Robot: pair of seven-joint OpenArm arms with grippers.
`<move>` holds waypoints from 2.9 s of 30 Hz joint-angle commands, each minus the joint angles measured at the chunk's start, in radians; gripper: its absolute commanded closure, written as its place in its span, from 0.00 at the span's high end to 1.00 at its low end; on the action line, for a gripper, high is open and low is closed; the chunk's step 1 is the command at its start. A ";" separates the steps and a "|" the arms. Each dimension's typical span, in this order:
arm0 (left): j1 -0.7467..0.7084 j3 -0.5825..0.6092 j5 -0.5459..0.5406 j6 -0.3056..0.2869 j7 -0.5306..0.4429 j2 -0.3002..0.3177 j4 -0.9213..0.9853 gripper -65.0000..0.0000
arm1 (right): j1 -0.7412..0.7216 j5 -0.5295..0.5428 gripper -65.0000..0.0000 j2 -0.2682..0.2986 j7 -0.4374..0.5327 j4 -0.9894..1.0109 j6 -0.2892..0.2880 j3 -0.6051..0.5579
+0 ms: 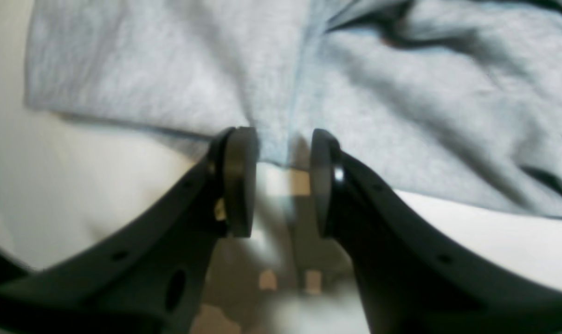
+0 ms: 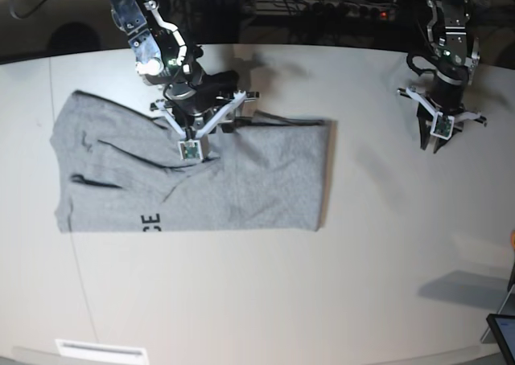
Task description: Fold the T-shirt properly
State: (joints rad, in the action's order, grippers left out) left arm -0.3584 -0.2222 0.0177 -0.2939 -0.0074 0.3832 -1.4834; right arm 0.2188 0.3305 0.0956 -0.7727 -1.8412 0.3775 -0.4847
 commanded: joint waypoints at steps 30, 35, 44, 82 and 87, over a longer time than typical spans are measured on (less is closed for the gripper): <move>0.160 0.464 -0.008 0.006 -0.030 -0.097 -0.064 0.21 | -0.065 -0.008 0.30 0.003 0.077 -0.059 -0.133 -0.165; 0.141 0.464 -0.008 0.006 -0.030 -0.054 -0.058 0.21 | -0.063 -0.008 0.30 0.005 0.078 -0.039 -0.133 -0.165; 0.144 0.462 -0.009 0.006 -0.030 -0.025 -0.044 0.21 | -0.048 -0.006 0.30 0.005 0.178 0.084 -0.185 -0.167; 0.183 0.335 -0.008 0.006 0.073 -0.126 -0.199 0.21 | -0.002 0.749 0.31 0.048 -0.098 -0.091 -0.406 0.923; 0.175 0.335 -0.008 0.006 0.073 -0.096 -0.185 0.21 | -0.009 0.884 0.43 0.053 -0.199 0.056 -0.476 1.052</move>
State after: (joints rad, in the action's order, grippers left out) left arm -0.1925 0.1184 0.0189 -0.2993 0.0902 0.2779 -1.6520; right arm 0.2176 1.1904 0.1349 -0.9810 -1.7699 -0.0944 0.5610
